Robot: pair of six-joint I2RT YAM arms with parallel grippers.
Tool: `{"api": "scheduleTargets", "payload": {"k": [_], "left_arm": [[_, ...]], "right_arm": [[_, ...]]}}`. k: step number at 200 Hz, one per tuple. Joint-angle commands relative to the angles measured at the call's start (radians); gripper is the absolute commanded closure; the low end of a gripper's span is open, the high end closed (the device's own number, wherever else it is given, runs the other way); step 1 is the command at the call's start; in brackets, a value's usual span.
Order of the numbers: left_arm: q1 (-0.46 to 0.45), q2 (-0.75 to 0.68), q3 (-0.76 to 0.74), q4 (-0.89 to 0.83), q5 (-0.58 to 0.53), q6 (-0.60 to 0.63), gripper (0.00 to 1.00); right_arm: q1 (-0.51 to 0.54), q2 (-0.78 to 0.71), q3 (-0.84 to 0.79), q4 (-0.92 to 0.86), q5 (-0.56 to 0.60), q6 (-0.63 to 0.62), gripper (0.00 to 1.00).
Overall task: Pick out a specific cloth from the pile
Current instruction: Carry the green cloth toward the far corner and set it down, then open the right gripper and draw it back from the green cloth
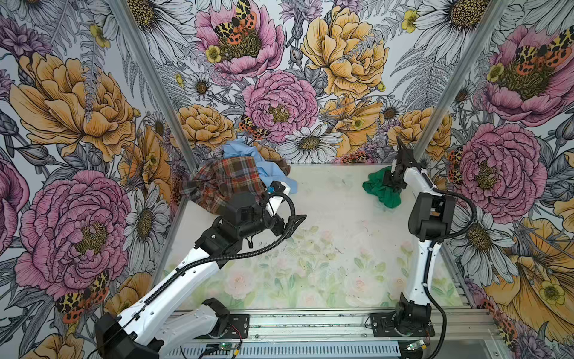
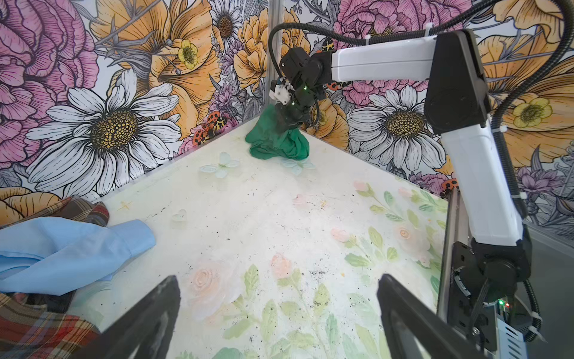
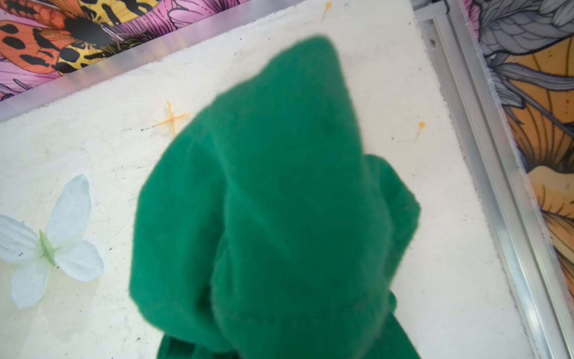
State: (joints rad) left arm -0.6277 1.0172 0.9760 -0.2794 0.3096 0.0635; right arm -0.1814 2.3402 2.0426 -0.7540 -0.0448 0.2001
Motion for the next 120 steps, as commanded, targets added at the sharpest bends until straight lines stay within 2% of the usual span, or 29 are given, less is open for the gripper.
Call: {"api": "scheduleTargets", "payload": {"k": [1, 19, 28, 81, 120], "left_arm": [[-0.01, 0.014, -0.007, 0.025, 0.031, 0.026, 0.01], [-0.017, 0.026, -0.007, 0.026, 0.034, 0.027, 0.01], [-0.022, 0.03, -0.007, 0.026, 0.036, 0.028, 0.01], [-0.038, 0.045, -0.011, 0.037, 0.016, 0.039, 0.01], [-0.037, 0.056, -0.013, 0.057, 0.017, 0.056, 0.01]], "right_arm": [[0.007, -0.026, -0.002, -0.022, -0.002, -0.018, 0.42], [0.009, -0.07, -0.002, -0.021, -0.004, -0.023, 0.23], [0.012, -0.093, -0.004, -0.021, 0.009, -0.023, 0.18], [0.019, -0.24, -0.066, -0.011, 0.004, -0.032, 0.15], [0.032, -0.394, -0.166, 0.056, -0.08, -0.041, 0.02]]}}
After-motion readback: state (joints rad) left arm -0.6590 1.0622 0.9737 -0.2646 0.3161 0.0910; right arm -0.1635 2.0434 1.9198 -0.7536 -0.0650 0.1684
